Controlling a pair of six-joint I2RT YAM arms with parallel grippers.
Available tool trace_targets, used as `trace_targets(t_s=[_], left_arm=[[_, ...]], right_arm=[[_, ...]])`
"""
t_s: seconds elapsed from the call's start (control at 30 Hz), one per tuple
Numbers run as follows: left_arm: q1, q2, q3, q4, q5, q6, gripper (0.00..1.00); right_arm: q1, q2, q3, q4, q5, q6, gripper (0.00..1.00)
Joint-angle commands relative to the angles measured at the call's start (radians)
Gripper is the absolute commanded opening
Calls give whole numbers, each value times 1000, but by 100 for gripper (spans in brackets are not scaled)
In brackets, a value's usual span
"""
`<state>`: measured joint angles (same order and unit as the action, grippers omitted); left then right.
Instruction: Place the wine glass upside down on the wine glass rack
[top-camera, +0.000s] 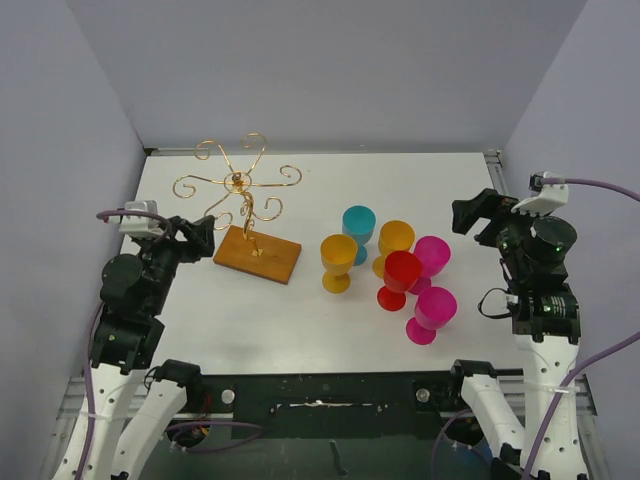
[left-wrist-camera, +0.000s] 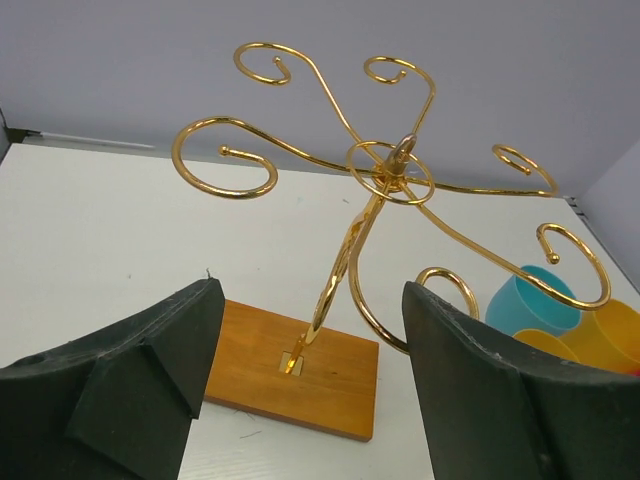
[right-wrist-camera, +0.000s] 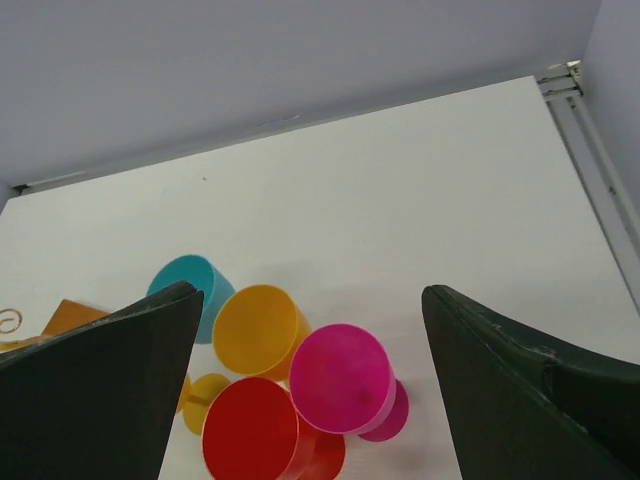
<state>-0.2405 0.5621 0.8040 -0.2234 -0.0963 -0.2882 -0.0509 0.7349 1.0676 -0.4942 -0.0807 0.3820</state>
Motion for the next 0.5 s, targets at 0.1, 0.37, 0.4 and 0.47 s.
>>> trace_targets(t_s=[0.1, 0.37, 0.4, 0.47], left_arm=[[27, -30, -28, 138, 97, -53, 71], [33, -53, 45, 131, 92, -42, 71], [34, -54, 59, 120, 79, -43, 71], [34, -60, 90, 90, 47, -47, 71]], right_arm=[[-67, 26, -36, 63, -327, 53, 97], [-78, 86, -25, 100, -512, 72, 98], [-70, 99, -20, 104, -525, 71, 99], [-38, 122, -4, 96, -524, 64, 97]])
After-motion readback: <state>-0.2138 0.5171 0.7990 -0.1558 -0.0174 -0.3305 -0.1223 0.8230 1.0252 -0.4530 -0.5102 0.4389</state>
